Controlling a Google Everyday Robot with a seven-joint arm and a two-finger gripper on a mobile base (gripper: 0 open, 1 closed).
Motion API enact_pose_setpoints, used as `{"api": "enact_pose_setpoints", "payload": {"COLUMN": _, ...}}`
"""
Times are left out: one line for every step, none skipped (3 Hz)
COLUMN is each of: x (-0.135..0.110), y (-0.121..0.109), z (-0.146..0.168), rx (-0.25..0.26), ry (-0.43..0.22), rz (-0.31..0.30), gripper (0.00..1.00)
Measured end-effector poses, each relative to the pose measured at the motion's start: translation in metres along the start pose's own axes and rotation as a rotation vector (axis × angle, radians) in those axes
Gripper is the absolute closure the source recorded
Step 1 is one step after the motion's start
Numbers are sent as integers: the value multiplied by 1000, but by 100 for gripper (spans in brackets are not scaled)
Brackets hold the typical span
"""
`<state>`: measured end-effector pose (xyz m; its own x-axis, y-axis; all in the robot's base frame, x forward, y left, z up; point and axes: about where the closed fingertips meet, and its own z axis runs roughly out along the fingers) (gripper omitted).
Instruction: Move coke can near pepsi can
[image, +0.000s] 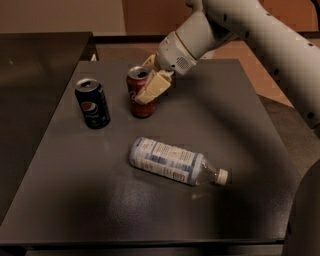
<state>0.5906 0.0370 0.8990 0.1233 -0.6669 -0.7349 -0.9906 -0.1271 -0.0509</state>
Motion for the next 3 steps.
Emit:
{"api": "enact_pose_setpoints", "payload": {"x": -6, "y": -2, "z": 10, "rx": -22, "ry": -4, "rz": -24, "gripper": 59}}
{"api": "enact_pose_setpoints", "payload": {"x": -13, "y": -3, "z": 17, "rx": -50, "ry": -22, "rz": -38, "gripper": 36}}
{"api": "enact_pose_setpoints", "payload": {"x": -14, "y": -3, "z": 20, "rx": -53, "ry": -24, "rz": -38, "gripper": 12}}
